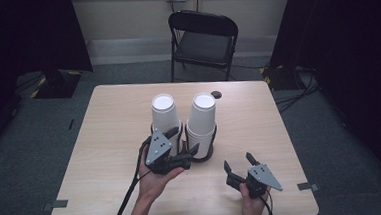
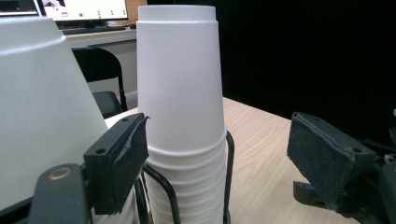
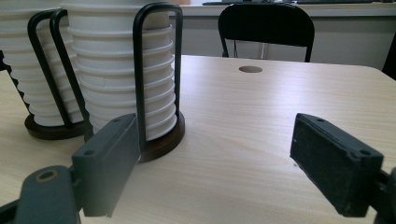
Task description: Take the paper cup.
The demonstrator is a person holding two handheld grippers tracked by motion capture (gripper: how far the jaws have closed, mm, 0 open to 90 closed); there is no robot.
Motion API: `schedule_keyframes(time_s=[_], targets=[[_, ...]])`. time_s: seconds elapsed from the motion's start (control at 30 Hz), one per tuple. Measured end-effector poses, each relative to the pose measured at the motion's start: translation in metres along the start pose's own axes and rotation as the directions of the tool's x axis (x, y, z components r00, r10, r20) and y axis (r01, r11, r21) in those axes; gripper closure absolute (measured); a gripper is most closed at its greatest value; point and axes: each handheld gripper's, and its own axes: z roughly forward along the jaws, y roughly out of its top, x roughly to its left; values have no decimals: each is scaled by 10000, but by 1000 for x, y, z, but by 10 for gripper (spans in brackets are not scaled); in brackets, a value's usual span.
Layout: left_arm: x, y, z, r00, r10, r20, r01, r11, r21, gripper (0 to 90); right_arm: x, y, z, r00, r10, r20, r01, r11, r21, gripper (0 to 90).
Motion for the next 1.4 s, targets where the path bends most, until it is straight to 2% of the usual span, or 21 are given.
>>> schedule_keyframes(time_s=[0.07, 0.17, 0.4, 0.57, 0.73, 0.87, 1.07, 1.23, 1.33, 1.4], targets=[[1, 3, 2, 10000, -8, 5, 8, 10000, 17, 199, 0, 0, 0, 10000, -4, -2, 4, 10000, 7, 152], [2, 6, 7, 9998, -20, 222, 21, 10000, -47, 191, 0, 0, 0, 10000, 31, 17, -31, 10000, 19, 153], [3, 18, 16, 9999, 134, 39, -133, 9999, -37, 192, 0, 0, 0, 10000, 79, 6, -79, 10000, 38, 155], [5, 26, 25, 9999, -92, 77, 93, 9999, -86, 190, 0, 0, 0, 10000, 72, -11, -72, 10000, 25, 155], [6, 35, 32, 9999, 30, -164, -31, 9999, -99, 180, 0, 0, 0, 9999, 101, 3, -101, 9999, 4, 157], [9, 43, 36, 9986, 161, -507, -160, 9999, 20, 179, -1, 0, 0, 9999, 115, -30, -115, 9999, 16, 157], [10, 50, 41, 9976, 375, -588, -372, 9993, 47, 165, -1, 0, 0, 9999, 105, -19, -105, 9999, 11, 157], [12, 56, 48, 9981, 181, -590, -177, 9998, 80, 162, -1, 0, 0, 9999, 108, -30, -108, 9999, 10, 158], [12, 58, 53, 9968, 333, -724, -312, 9991, 297, 161, -1, 0, 0, 9999, 130, -43, -130, 9999, 9, 162], [12, 59, 57, 9970, 286, -713, -268, 9993, 264, 161, -1, 0, 0, 9999, 109, -62, -109, 9999, 7, 162]])
